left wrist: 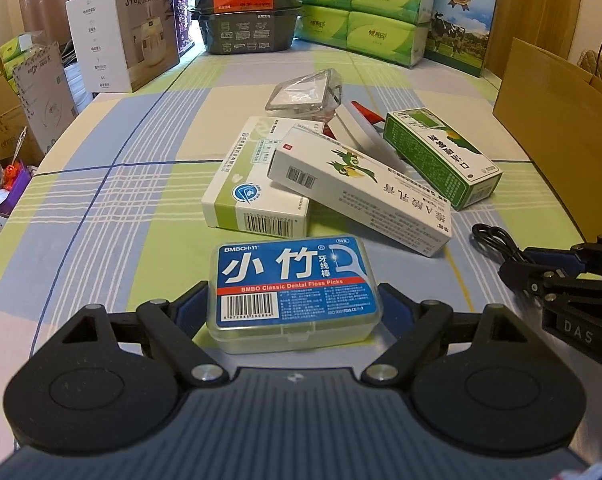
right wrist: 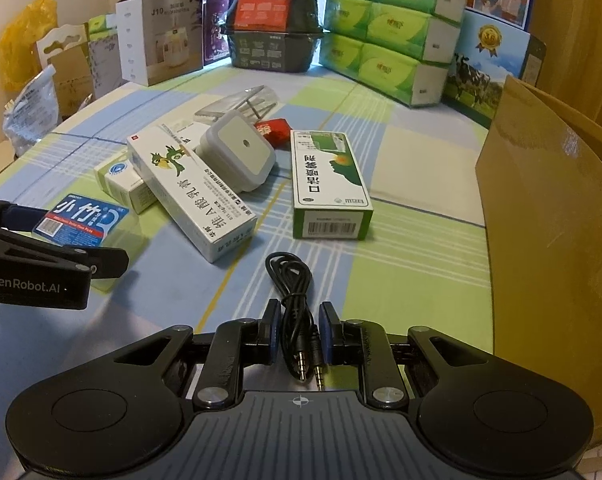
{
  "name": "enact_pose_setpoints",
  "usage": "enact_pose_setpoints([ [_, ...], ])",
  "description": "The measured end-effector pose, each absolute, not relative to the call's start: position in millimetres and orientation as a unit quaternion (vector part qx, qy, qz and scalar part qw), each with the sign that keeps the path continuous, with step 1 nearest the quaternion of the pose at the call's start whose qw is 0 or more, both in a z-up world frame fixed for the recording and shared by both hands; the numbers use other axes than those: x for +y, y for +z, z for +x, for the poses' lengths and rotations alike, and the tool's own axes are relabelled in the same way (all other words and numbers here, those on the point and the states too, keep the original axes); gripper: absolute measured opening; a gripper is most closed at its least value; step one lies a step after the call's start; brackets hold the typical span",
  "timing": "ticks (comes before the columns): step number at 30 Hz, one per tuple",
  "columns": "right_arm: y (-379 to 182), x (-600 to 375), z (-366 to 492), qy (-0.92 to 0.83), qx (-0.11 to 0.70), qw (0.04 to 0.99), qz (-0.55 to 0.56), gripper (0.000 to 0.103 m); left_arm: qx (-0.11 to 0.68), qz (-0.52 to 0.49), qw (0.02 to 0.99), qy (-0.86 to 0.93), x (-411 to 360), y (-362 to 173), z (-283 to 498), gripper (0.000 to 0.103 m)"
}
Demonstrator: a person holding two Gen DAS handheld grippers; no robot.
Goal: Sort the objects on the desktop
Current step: 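Grasp the black cable with the right tool while the left tool grasps the blue floss box, then carry the cable and floss box into the cardboard box and release both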
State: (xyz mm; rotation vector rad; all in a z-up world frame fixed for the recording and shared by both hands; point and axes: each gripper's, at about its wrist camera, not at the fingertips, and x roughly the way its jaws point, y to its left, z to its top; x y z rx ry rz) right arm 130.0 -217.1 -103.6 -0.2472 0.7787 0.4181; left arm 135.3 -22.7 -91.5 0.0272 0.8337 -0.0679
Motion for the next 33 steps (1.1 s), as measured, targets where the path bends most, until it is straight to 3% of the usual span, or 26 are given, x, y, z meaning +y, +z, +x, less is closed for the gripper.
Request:
enact_pose_setpoints([
  [14, -78.2, -230.0, 107.9, 0.193, 0.359, 0.908, -0.099, 0.014, 0.392, 0.031, 0.917, -0.063, -30.8, -68.2, 109.0, 0.084],
  [33, 19.2, -298.7, 31.7, 0.163, 0.315, 0.935, -0.02, 0.014, 0.357, 0.019, 0.928, -0.103, -83.7, 2.0, 36.2, 0.084],
])
